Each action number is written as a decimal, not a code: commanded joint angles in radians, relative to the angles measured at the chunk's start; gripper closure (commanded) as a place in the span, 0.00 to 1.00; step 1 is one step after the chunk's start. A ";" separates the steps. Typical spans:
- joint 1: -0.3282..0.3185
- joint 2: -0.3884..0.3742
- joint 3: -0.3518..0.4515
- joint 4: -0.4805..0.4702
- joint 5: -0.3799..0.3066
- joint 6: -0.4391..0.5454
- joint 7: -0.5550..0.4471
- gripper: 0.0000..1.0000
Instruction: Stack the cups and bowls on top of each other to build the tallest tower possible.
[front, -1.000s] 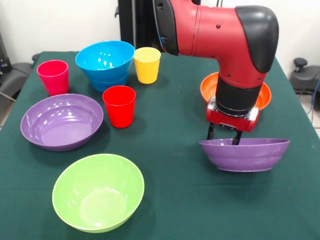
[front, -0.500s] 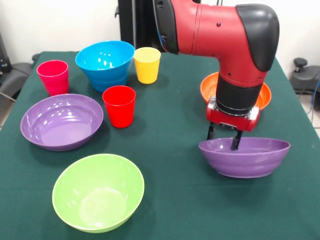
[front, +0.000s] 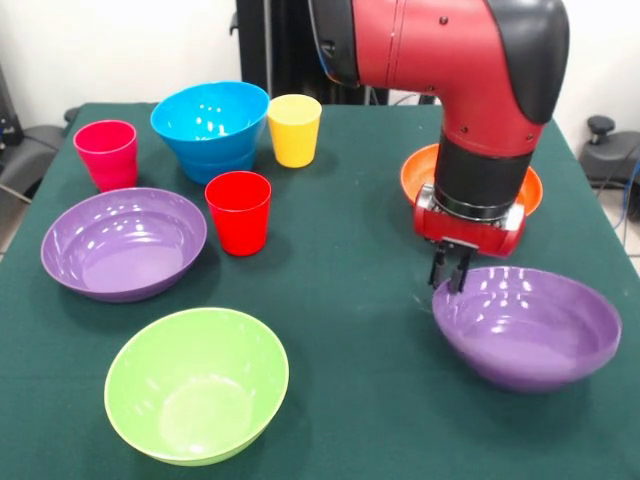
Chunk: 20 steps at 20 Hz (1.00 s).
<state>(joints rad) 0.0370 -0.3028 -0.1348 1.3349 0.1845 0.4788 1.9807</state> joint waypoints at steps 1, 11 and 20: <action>0.020 0.033 0.054 -0.023 -0.031 -0.026 0.097 1.00; 0.010 -0.007 0.069 0.028 -0.019 -0.001 0.102 1.00; -0.028 -0.129 0.103 0.160 -0.026 0.052 0.046 1.00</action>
<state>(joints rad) 0.0323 -0.3769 -0.1302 1.3833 0.1833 0.4790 1.9807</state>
